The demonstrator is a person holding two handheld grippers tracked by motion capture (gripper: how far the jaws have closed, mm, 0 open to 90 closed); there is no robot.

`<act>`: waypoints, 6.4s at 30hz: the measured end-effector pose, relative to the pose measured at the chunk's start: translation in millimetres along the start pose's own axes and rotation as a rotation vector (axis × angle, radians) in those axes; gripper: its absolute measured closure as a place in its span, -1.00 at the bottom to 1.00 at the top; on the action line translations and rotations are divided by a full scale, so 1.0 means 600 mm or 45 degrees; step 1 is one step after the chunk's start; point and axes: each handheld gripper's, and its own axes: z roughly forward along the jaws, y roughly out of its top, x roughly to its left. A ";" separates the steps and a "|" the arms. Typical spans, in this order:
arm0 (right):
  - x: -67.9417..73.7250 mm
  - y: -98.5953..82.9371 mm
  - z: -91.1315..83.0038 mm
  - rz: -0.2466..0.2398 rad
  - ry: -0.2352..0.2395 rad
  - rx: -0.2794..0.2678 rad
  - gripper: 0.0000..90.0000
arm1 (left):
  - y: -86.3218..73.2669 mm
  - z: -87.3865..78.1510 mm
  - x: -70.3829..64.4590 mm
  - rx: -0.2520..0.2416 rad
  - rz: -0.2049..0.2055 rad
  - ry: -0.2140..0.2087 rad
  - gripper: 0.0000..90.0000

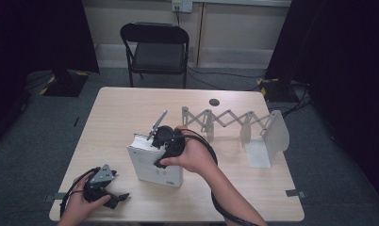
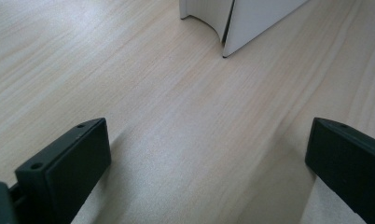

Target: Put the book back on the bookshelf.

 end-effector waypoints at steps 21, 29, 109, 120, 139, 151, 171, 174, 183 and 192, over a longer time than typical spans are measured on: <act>0.003 0.017 0.003 -0.054 0.023 0.229 0.07 | 0.000 0.000 0.001 0.001 0.002 -0.005 -1.00; 0.001 0.012 0.001 -0.042 0.017 0.152 0.06 | 0.000 0.000 0.001 0.001 0.003 -0.006 -1.00; 0.008 -0.111 -0.120 0.184 0.015 0.191 0.17 | 0.000 -0.001 0.003 -0.001 0.019 -0.010 -1.00; 0.002 -0.140 -0.143 0.216 0.007 0.191 0.17 | 0.000 -0.001 0.003 -0.001 0.018 -0.010 -1.00; -0.003 -0.182 -0.166 0.260 0.006 0.191 0.17 | 0.000 -0.001 0.003 0.000 0.019 -0.010 -1.00; -0.005 -0.198 -0.182 0.278 -0.007 0.172 0.17 | 0.000 -0.001 0.003 0.000 0.019 -0.010 -1.00; -0.023 -0.238 -0.197 0.346 -0.022 0.177 0.17 | 0.000 0.000 0.003 -0.001 0.020 -0.016 -1.00; -0.025 -0.247 -0.201 0.362 -0.029 0.169 0.17 | 0.000 0.000 0.003 -0.002 0.018 -0.018 -1.00; -0.034 -0.264 -0.206 0.404 -0.044 0.173 0.17 | 0.000 0.000 0.003 -0.002 0.018 -0.016 -1.00; -0.041 -0.281 -0.212 0.435 -0.056 0.172 0.17 | 0.000 0.000 0.003 -0.002 0.015 -0.020 -1.00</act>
